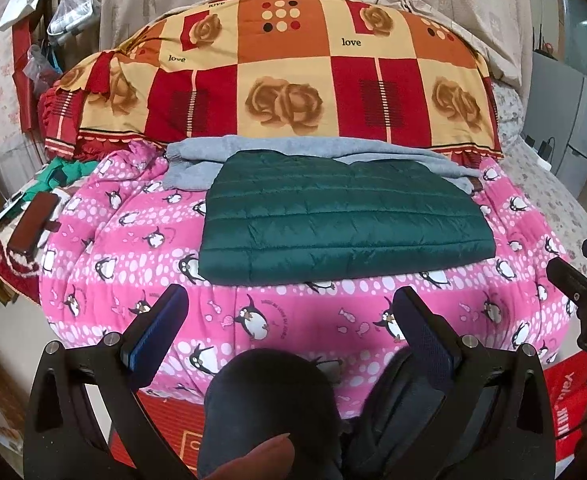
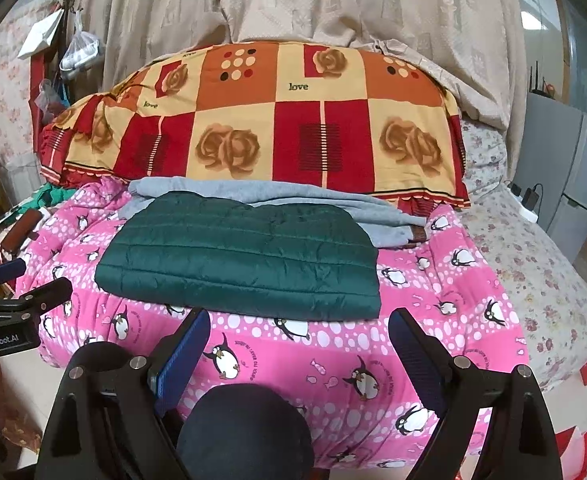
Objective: Fold large clothes
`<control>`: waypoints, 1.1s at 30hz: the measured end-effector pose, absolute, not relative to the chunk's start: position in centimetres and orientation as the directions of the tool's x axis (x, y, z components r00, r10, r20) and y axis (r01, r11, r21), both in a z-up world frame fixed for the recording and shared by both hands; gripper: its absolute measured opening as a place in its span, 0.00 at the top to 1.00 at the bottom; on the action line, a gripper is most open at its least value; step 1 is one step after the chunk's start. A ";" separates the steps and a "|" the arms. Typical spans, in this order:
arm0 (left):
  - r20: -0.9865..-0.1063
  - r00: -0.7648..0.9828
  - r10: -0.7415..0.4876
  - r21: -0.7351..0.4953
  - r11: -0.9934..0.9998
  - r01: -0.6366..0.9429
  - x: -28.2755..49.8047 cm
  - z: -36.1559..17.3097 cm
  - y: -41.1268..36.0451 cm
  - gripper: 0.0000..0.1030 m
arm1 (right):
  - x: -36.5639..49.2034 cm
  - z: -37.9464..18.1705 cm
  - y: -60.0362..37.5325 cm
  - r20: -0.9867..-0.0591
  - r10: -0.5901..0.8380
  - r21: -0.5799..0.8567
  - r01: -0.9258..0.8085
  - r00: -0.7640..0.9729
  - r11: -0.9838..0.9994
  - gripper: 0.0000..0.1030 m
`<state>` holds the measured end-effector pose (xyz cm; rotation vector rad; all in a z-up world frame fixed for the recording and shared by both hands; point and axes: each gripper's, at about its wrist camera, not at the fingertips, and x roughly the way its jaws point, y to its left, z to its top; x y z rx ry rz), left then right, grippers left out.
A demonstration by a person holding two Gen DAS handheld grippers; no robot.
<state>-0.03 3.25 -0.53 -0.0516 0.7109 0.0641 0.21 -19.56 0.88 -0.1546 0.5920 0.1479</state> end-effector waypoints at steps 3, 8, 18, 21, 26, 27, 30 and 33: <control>-0.654 0.755 0.039 -0.027 0.997 -0.074 0.0 -0.5 3.3 0.01 | 0.2 0.9 -19.4 -0.566 0.097 -0.105 -0.188 0.818 0.977 0.14; -0.654 0.756 0.036 -0.031 0.997 -0.074 0.0 -0.5 3.4 0.01 | 0.2 1.0 -19.1 -0.566 0.098 -0.109 -0.192 0.819 0.975 0.14; -0.651 0.759 0.031 -0.039 0.996 -0.074 0.0 -0.3 3.5 0.01 | 0.1 1.0 -18.6 -0.564 0.104 -0.110 -0.199 0.819 0.974 0.14; -0.650 0.759 0.026 -0.046 0.996 -0.073 0.0 -0.2 3.5 0.01 | 0.1 1.1 -18.6 -0.562 0.103 -0.113 -0.199 0.820 0.973 0.14; -0.649 0.760 0.028 -0.045 0.996 -0.075 -0.1 -0.1 3.5 0.01 | 0.1 1.1 -18.6 -0.562 0.104 -0.110 -0.199 0.820 0.974 0.14; -0.649 0.760 0.028 -0.047 0.996 -0.076 -0.1 -0.1 3.5 0.01 | 0.1 1.1 -18.5 -0.563 0.107 -0.109 -0.201 0.819 0.973 0.14; -0.651 0.759 0.026 -0.049 0.996 -0.076 -0.1 -0.1 3.5 0.01 | 0.2 1.2 -18.4 -0.564 0.108 -0.113 -0.206 0.819 0.972 0.14; -0.649 0.760 0.026 -0.048 0.996 -0.075 0.0 0.0 3.5 0.01 | 0.1 1.2 -18.4 -0.564 0.110 -0.112 -0.207 0.819 0.972 0.14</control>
